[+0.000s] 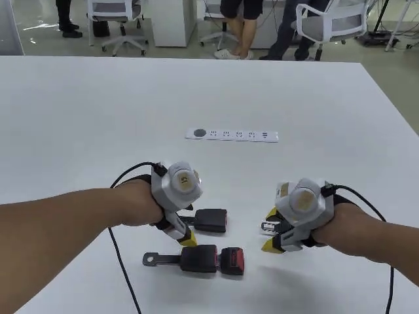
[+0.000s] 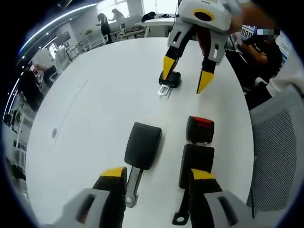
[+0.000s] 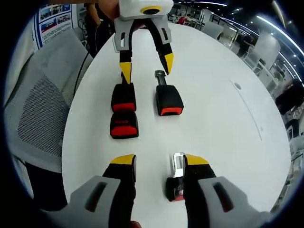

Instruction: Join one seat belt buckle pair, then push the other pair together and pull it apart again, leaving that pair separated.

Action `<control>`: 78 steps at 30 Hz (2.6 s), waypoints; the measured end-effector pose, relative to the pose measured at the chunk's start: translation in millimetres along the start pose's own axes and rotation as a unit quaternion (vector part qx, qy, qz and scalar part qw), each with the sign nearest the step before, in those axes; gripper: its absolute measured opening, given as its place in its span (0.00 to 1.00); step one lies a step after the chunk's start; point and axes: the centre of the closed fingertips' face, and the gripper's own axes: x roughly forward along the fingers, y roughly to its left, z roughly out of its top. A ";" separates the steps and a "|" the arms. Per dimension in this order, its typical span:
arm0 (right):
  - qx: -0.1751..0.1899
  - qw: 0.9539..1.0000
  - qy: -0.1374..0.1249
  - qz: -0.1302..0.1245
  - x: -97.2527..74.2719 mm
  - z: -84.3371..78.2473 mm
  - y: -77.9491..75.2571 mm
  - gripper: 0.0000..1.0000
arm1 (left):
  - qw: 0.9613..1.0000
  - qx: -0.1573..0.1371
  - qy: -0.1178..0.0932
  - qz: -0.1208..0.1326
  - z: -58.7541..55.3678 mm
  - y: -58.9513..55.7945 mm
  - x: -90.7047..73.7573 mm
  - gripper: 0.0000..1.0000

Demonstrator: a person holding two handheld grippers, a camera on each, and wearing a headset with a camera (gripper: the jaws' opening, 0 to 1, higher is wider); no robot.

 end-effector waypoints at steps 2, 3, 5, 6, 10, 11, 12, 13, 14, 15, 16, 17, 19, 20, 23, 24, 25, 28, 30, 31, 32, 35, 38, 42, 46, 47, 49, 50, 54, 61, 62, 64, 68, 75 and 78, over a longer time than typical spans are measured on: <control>0.001 1.000 0.004 -0.005 -1.2 -6.8 -6.7 0.37 | 1.000 -0.007 -0.002 0.005 0.8 7.6 1.9 0.56; 0.002 1.000 0.004 -0.007 -1.5 -11.9 -11.0 0.37 | 1.000 -0.010 -0.002 0.007 1.1 10.8 3.0 0.56; 0.008 1.000 0.006 -0.008 -0.8 -20.0 -14.9 0.38 | 1.000 -0.014 -0.002 0.011 2.6 16.3 5.8 0.57; 0.008 1.000 0.007 -0.009 -0.7 -23.0 -16.4 0.37 | 1.000 -0.013 -0.002 0.011 3.0 18.5 6.9 0.57; 0.011 1.000 0.011 -0.009 -5.8 -33.9 -28.0 0.36 | 1.000 -0.013 0.000 0.009 7.7 27.7 11.0 0.57; 0.013 1.000 0.012 -0.010 -5.9 -37.5 -31.4 0.36 | 1.000 -0.016 -0.003 0.010 12.1 29.6 12.0 0.57; 0.017 1.000 0.011 -0.011 -6.4 -43.0 -37.1 0.36 | 1.000 -0.016 -0.003 0.010 12.5 32.9 13.6 0.57; 0.019 1.000 0.011 -0.011 -7.4 -44.0 -38.3 0.36 | 1.000 -0.010 -0.003 0.008 13.3 36.1 17.1 0.57; 0.020 1.000 0.012 -0.011 -8.0 -47.0 -41.1 0.36 | 1.000 -0.005 -0.001 0.005 14.6 34.7 19.2 0.56; 0.021 1.000 0.013 -0.012 -8.2 -49.1 -42.2 0.36 | 1.000 -0.001 0.003 0.004 15.0 34.7 21.7 0.56; 0.023 1.000 0.015 -0.011 -8.3 -53.4 -44.5 0.36 | 1.000 0.010 0.015 -0.002 12.8 33.0 25.0 0.56; 0.023 1.000 0.017 -0.009 -7.5 -55.2 -44.3 0.36 | 0.999 0.021 0.023 -0.008 11.4 31.8 27.3 0.55; 0.023 0.999 0.021 -0.007 -6.5 -61.5 -46.8 0.37 | 0.999 0.036 0.031 -0.014 7.2 34.0 35.3 0.53; 0.022 0.999 0.024 -0.002 -5.6 -64.5 -46.4 0.37 | 0.999 0.035 0.032 -0.014 3.8 36.8 41.6 0.52; 0.007 0.999 0.036 0.011 -0.2 -71.0 -41.7 0.36 | 0.999 0.037 0.030 -0.020 8.8 37.7 39.2 0.49; 0.004 0.999 0.040 0.014 1.5 -73.2 -40.9 0.36 | 0.999 0.041 0.028 -0.023 9.3 39.5 41.3 0.49; -0.005 0.999 0.043 0.020 0.9 -72.9 -38.7 0.35 | 0.998 0.043 0.026 -0.024 11.1 40.5 42.4 0.48; -0.013 0.998 0.049 0.026 4.0 -74.7 -36.5 0.33 | 0.999 0.041 0.022 -0.027 11.7 40.8 46.0 0.46; -0.019 0.998 0.054 0.033 4.8 -75.9 -34.1 0.33 | 0.998 0.038 0.022 -0.037 12.6 36.5 49.0 0.44; -0.017 0.998 0.048 0.033 2.6 -70.8 -33.1 0.32 | 0.998 0.039 0.023 -0.042 12.2 34.1 50.3 0.42; -0.012 0.998 0.051 0.035 2.2 -70.7 -33.1 0.32 | 0.997 0.051 0.028 -0.047 8.4 32.8 53.2 0.40; -0.004 0.998 0.051 0.042 2.8 -71.5 -32.0 0.33 | 0.997 0.050 0.021 -0.058 9.8 31.0 51.9 0.36; 0.009 0.997 0.049 0.051 5.4 -71.7 -34.3 0.33 | 0.995 0.064 0.017 -0.071 8.7 29.2 51.2 0.34; 0.013 0.997 0.046 0.058 6.6 -69.6 -31.3 0.32 | 0.993 0.084 0.022 -0.076 10.1 27.9 53.6 0.33; 0.013 0.997 0.047 0.058 6.3 -69.7 -32.5 0.32 | 0.992 0.093 0.028 -0.079 9.3 24.8 52.8 0.33; 0.013 0.997 0.047 0.057 7.1 -70.3 -33.3 0.32 | 0.992 0.094 0.028 -0.079 9.6 24.6 53.0 0.33; 0.011 0.997 0.048 0.058 7.7 -69.6 -33.7 0.32 | 0.992 0.093 0.029 -0.079 9.1 24.7 53.3 0.32; 0.009 0.997 0.049 0.059 7.9 -69.0 -34.0 0.32 | 0.992 0.095 0.031 -0.079 9.2 23.9 53.1 0.32; 0.010 0.997 0.050 0.057 10.6 -67.6 -34.8 0.32 | 0.991 0.103 0.039 -0.082 8.7 22.2 53.6 0.32; -0.001 0.997 0.046 0.056 15.3 -59.4 -32.4 0.32 | 0.991 0.103 0.037 -0.083 10.6 18.7 52.2 0.32; -0.002 0.997 0.045 0.056 17.0 -56.6 -31.8 0.32 | 0.991 0.102 0.036 -0.083 10.4 19.3 52.7 0.32; -0.003 0.997 0.042 0.057 18.7 -51.8 -28.6 0.32 | 0.991 0.102 0.037 -0.082 11.4 18.3 52.6 0.32; -0.007 0.998 0.037 0.059 25.4 -42.8 -25.5 0.32 | 0.990 0.103 0.041 -0.082 10.3 19.7 53.9 0.32; -0.005 0.998 0.025 0.057 37.3 -27.5 -23.2 0.32 | 0.990 0.104 0.046 -0.081 10.4 19.1 54.7 0.32; 0.003 0.998 0.019 0.052 42.9 -19.3 -26.5 0.32 | 0.990 0.105 0.046 -0.081 10.0 19.6 54.6 0.32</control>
